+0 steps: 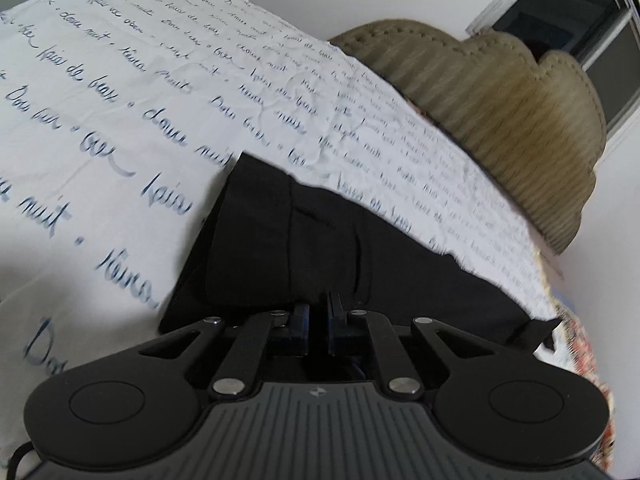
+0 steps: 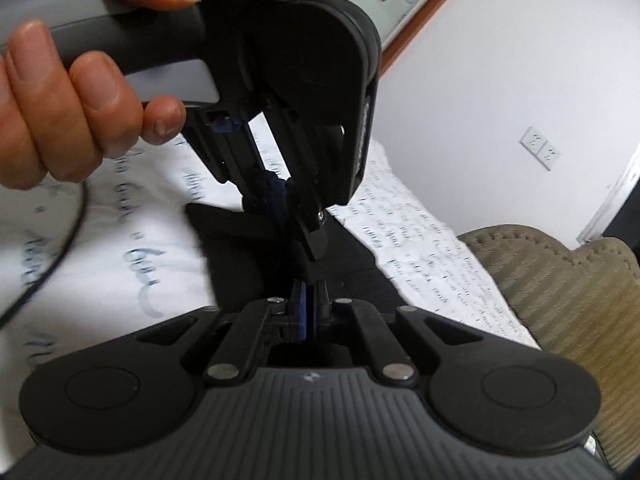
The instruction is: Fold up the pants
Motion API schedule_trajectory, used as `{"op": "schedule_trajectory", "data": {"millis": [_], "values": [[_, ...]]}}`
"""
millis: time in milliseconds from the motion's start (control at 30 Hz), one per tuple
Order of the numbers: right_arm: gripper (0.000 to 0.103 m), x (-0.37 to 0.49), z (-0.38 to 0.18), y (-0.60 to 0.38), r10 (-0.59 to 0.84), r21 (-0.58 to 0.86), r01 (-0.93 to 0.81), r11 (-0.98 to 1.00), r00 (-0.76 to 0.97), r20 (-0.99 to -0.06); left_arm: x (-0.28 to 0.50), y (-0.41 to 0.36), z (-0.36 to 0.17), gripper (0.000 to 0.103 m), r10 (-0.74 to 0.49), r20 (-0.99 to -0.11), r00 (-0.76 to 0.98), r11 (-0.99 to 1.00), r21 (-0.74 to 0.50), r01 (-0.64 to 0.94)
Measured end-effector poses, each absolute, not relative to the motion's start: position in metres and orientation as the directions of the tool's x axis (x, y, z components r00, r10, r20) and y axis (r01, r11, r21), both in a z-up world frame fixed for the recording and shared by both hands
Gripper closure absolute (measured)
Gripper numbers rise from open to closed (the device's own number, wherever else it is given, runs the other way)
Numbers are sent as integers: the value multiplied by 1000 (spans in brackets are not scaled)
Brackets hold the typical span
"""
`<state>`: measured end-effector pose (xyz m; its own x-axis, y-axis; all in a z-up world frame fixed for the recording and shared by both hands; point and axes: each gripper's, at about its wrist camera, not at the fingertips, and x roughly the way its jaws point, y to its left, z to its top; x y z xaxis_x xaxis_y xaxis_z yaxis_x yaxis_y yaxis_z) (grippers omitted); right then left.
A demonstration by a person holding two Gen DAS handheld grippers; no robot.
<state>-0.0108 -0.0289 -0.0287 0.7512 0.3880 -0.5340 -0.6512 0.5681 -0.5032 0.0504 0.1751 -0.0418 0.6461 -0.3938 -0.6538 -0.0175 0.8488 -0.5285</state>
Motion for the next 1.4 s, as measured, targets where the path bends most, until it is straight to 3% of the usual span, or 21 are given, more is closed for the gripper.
{"op": "schedule_trajectory", "data": {"millis": [367,467,600,767,833,900,1133,1400], "values": [[102,-28,-41,-21,430,-492,-712,501,698,-572,31,178,-46,96,-348,-659,667,874,-485,-22],[92,-25,-34,-37,374,-541,-633,554,770,-517,32,176,-46,96,-337,-644,686,877,-480,-20],[73,-8,-49,-46,286,-579,-616,534,776,-562,34,175,-49,95,-330,-637,697,862,-504,-53],[70,3,-65,-29,289,-649,-586,486,808,-513,40,186,-57,95,-345,-629,697,802,-583,-130],[74,6,-68,-17,304,-678,-571,463,821,-484,41,189,-59,94,-348,-620,703,778,-609,-152],[98,1,-73,-3,313,-683,-576,448,817,-484,42,193,-61,93,-347,-616,707,758,-628,-175],[99,-5,-67,-4,333,-620,-615,488,787,-519,34,196,-57,93,-361,-586,726,735,-658,-165],[98,-29,-43,-12,394,-568,-661,489,749,-533,10,194,-43,97,-318,-597,736,811,-573,-114]]}}
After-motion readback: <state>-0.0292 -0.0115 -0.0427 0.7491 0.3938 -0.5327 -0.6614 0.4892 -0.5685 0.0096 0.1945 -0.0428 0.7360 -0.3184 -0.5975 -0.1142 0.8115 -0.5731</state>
